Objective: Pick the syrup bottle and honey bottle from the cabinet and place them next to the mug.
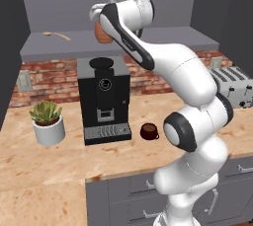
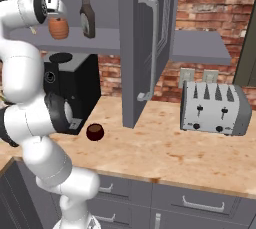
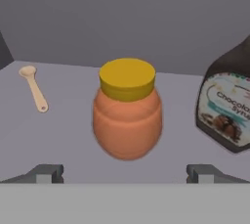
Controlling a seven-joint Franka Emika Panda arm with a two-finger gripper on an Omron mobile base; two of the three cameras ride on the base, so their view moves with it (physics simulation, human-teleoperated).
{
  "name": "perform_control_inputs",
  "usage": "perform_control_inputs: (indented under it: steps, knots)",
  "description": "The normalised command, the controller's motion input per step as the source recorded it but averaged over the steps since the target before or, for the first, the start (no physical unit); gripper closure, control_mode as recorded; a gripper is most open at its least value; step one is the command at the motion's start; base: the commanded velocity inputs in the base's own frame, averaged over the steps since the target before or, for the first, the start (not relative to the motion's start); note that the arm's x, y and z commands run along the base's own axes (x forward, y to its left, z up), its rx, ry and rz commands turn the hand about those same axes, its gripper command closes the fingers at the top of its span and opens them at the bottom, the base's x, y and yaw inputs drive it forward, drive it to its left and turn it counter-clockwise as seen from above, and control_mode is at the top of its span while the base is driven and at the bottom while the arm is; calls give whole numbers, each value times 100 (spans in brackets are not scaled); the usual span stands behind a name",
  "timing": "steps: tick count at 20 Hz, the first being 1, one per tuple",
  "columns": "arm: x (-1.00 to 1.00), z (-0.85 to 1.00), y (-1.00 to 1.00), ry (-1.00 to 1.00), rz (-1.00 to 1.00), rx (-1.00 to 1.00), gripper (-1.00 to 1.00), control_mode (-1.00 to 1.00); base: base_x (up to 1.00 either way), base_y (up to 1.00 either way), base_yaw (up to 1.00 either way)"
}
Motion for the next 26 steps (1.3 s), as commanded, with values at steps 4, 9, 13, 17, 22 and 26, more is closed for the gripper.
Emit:
perform_control_inputs:
  steps: [4, 9, 13, 17, 22, 26]
  knots:
    - [10, 11, -8, 0, 3, 0, -100, -100, 0, 0, 0]
    - [23, 0, -1, 0, 0, 0, -100, -100, 0, 0, 0]
    - [30, -2, 0, 0, 0, 0, -100, -100, 0, 0, 0]
    - [26, 0, 3, 0, 0, 0, -100, -100, 0, 0, 0]
    - [17, 0, 21, 0, 0, 0, -100, -100, 0, 0, 0]
    - [11, 0, 29, 0, 0, 0, -100, -100, 0, 0, 0]
